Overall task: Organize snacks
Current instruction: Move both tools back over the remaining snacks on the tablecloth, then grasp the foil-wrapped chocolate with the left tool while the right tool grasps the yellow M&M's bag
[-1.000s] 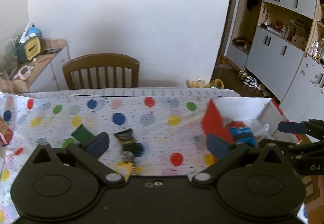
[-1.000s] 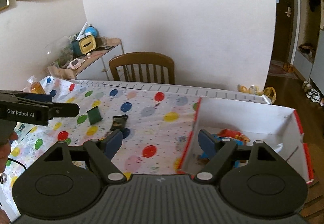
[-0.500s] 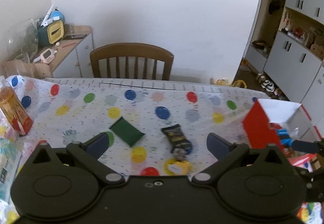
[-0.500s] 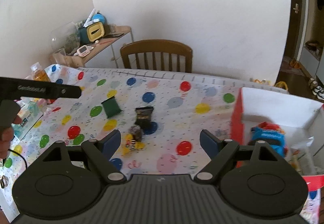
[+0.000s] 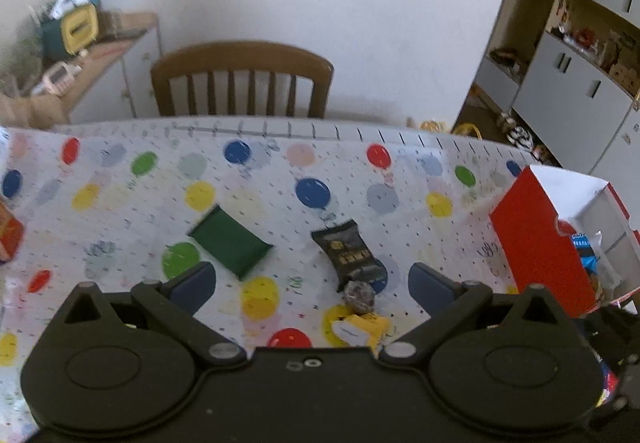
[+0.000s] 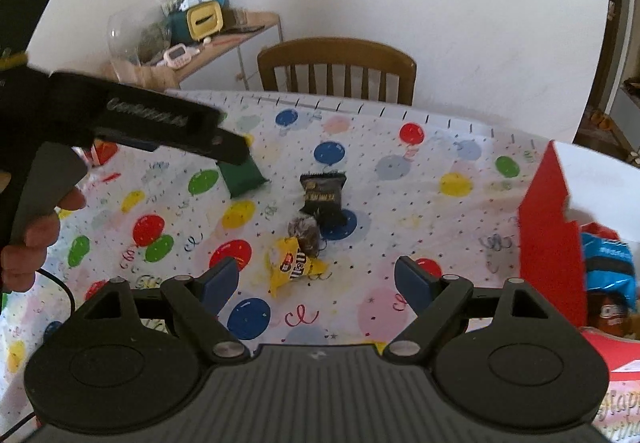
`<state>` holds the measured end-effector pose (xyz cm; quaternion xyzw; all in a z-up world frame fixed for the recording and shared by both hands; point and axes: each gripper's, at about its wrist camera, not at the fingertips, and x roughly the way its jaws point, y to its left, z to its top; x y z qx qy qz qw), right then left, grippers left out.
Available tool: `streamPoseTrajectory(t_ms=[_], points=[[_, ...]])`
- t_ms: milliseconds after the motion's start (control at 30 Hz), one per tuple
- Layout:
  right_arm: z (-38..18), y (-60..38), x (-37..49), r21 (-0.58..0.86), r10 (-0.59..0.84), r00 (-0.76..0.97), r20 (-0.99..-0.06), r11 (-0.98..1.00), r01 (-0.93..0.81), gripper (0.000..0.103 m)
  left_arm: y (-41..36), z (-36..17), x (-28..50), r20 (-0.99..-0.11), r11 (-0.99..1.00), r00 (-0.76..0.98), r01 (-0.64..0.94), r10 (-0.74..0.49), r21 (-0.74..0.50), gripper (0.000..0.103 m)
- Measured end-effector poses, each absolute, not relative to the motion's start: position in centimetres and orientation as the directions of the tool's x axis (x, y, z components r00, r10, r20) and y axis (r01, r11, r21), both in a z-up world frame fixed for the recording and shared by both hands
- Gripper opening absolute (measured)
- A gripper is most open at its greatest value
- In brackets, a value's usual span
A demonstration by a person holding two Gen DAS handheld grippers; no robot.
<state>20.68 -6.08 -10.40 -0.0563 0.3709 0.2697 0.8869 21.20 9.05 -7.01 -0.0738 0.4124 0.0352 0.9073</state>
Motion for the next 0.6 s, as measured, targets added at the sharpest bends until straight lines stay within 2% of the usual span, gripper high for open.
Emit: streamPoseTrajectory(t_ms=[233, 600], points=[[-13.3, -4.6, 23.0, 0.105, 0.428, 0.545, -0.721, 0.845, -0.524, 0.085, 8.8, -10.0, 24.4, -0.811, 0.981, 0.583, -0.122, -0.054, -0.152, 0.099], [-16.7, -1.7, 25.6, 0.091, 0.426, 0.497, -0.756, 0.82, -0.565, 0.084, 8.9, -14.6, 28.5, -0.879, 0.959, 0.445, -0.132, -0.17, -0.251, 0.075]])
